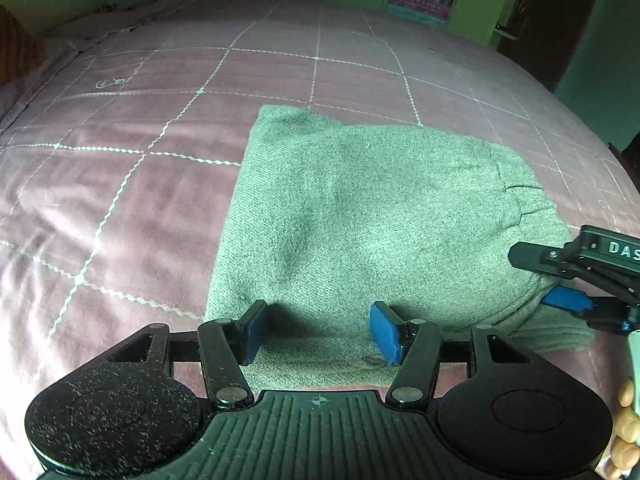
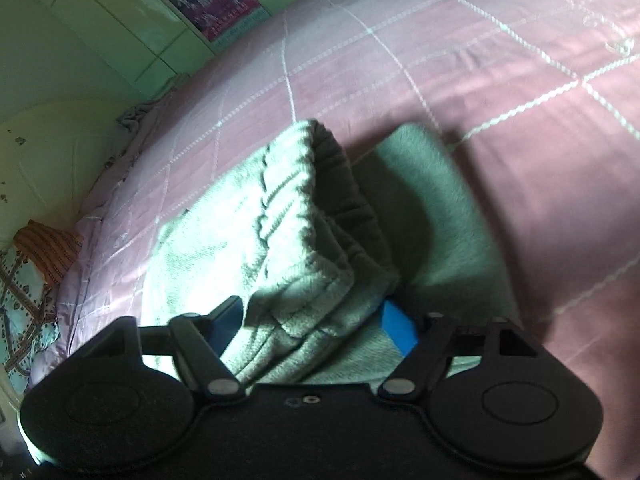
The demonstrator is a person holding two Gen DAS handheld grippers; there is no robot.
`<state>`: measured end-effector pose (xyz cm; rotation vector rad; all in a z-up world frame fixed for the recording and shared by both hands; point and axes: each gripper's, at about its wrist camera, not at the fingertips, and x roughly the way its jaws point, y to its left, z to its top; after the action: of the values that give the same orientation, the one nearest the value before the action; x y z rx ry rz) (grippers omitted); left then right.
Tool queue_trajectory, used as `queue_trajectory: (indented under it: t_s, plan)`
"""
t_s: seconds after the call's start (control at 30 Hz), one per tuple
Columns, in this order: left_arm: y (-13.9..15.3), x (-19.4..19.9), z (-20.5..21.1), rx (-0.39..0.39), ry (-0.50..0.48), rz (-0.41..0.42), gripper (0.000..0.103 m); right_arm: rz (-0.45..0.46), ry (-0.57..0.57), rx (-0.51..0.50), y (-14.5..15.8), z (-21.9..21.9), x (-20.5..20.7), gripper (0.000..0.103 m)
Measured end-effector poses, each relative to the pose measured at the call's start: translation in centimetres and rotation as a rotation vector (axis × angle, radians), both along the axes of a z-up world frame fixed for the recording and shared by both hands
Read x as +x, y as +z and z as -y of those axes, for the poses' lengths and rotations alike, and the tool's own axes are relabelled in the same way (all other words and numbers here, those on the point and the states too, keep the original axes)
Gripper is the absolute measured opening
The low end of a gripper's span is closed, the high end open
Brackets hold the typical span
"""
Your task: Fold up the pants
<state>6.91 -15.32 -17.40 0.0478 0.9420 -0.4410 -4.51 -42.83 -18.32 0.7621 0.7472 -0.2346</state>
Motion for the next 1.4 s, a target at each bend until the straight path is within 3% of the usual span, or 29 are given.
queue_trajectory:
  t_s: [0.07,0.17,0.27,0.37,0.53,0.63,0.77,0.93,1.07,1.17,1.23,1.4]
  plan:
    - [0.1,0.1,-0.1,-0.007,0.005,-0.003,0.058,0.006,-0.016,-0.027,-0.1,-0.6,0.2,0.056]
    - [0.3,0.0,-0.2,-0.008,-0.006,0.008,0.059,0.043,-0.022,-0.094,0.8,-1.9,0.0,0.047]
    - [0.9,-0.4,-0.4,-0.014,0.002,0.033,0.059,0.109,0.026,-0.218,3.0,-3.8,-0.4,0.044]
    - [1.8,-0.8,-0.7,-0.039,0.03,0.067,0.059,0.154,0.038,-0.252,4.6,-4.3,-1.3,0.043]
    - [1.9,-1.3,0.8,-0.028,-0.014,0.074,0.059,0.173,0.009,-0.228,5.5,-2.0,-3.4,0.044]
    - [0.7,-1.6,2.0,0.01,-0.043,0.055,0.059,0.131,-0.007,-0.208,4.2,-0.5,-4.3,0.044]
    - [0.6,-2.5,3.1,0.064,-0.082,0.091,0.06,0.072,-0.073,-0.162,1.2,0.3,-5.8,0.044]
    - [1.2,-2.2,2.7,0.04,-0.075,0.077,0.061,0.123,-0.155,-0.107,0.7,0.6,-7.3,0.044]
    - [0.4,-2.2,3.1,0.081,-0.092,0.077,0.063,0.048,-0.131,-0.096,-0.5,0.9,-6.7,0.054]
    - [0.6,-2.2,3.0,0.069,-0.088,0.07,0.065,0.066,-0.138,-0.113,1.1,1.3,-7.2,0.065]
    - [0.7,-2.2,3.0,0.064,-0.083,0.066,0.065,0.108,-0.176,-0.172,2.8,1.1,-8.1,0.065]
    - [1.0,-2.3,3.5,0.065,-0.083,0.063,0.066,0.164,-0.079,-0.275,6.3,-0.1,-6.0,0.051]
